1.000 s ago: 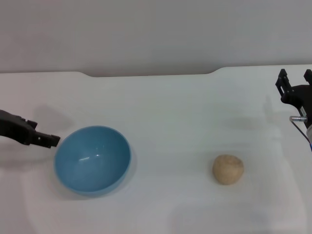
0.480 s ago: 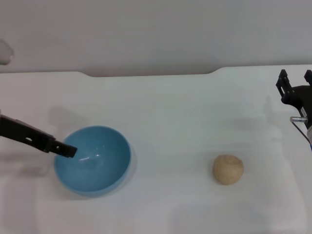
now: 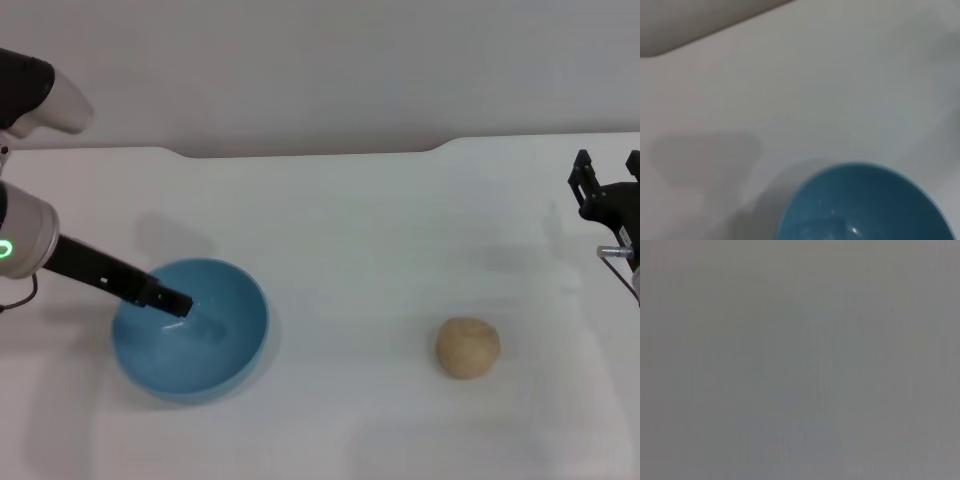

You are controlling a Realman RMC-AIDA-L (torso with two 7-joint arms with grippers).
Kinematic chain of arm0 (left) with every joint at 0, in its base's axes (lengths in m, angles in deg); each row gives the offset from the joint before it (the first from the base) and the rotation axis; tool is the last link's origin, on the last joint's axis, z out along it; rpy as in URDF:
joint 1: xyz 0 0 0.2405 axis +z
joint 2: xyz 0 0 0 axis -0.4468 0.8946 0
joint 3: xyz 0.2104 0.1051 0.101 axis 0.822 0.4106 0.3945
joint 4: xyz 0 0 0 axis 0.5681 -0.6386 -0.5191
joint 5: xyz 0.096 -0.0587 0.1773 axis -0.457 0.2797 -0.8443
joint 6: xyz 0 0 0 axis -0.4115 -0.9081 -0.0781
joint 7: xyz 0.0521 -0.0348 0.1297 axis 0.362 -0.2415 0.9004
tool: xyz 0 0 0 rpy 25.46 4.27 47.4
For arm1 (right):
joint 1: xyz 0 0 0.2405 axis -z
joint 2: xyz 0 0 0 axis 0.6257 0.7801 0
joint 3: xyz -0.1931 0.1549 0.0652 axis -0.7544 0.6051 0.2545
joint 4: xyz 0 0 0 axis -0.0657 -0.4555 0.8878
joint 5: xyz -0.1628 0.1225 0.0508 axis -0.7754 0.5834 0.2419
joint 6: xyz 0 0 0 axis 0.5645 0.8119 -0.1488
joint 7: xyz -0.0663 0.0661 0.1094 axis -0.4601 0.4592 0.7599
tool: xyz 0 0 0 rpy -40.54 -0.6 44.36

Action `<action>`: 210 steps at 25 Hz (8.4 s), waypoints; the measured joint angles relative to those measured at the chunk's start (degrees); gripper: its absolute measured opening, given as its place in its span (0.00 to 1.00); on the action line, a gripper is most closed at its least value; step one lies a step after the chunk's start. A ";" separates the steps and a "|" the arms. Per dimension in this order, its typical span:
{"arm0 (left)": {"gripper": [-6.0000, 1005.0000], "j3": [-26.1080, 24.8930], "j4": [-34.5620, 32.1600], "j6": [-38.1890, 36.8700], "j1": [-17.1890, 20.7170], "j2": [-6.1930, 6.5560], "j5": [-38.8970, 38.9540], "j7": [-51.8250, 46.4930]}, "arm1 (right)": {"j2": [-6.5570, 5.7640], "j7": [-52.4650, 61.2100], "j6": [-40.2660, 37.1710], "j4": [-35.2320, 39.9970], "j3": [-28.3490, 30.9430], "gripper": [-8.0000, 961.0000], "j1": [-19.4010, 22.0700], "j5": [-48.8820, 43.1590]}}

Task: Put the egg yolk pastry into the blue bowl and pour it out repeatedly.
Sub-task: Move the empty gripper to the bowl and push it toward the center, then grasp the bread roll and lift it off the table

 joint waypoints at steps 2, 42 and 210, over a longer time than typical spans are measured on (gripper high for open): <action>0.80 1.06 0.04 1.47 0.02 -0.07 0.14 -0.98 | 0.00 0.00 0.00 0.12 -0.04 0.63 0.05 0.00; 0.80 5.23 7.68 13.09 -0.10 0.68 -4.04 -1.99 | 0.00 0.00 -0.44 0.27 -0.12 0.63 1.33 -0.20; 0.01 1.60 25.35 13.77 -8.93 0.33 -6.71 -3.79 | -4.29 -0.64 135.30 -35.23 62.39 0.63 -16.65 -43.42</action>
